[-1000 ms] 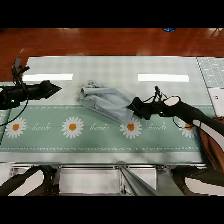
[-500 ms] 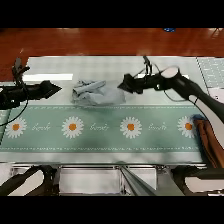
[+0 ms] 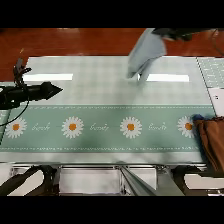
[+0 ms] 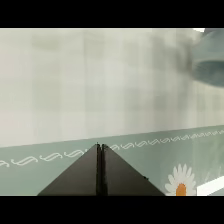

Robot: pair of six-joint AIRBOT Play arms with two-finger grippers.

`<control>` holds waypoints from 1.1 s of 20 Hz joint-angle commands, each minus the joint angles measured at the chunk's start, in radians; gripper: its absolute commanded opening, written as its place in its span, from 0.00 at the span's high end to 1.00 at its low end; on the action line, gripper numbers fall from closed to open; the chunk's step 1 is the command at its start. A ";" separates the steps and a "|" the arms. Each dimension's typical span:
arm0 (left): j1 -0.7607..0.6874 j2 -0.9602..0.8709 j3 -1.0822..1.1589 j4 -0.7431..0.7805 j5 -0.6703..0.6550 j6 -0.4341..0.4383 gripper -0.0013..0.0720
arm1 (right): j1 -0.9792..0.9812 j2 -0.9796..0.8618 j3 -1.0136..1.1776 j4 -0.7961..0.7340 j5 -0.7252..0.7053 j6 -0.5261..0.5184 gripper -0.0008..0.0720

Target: Fold the shirts.

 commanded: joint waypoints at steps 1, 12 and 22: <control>0.000 0.000 0.000 0.000 -0.032 0.002 0.96 | -0.190 0.080 0.062 -0.079 0.139 0.071 0.95; 0.000 0.000 0.000 0.000 -0.046 0.002 0.96 | -0.769 0.390 -0.210 -0.357 0.526 0.135 0.96; -0.006 -0.001 0.000 0.000 -0.034 0.002 0.96 | -1.254 0.731 -0.824 -0.793 0.452 0.050 0.95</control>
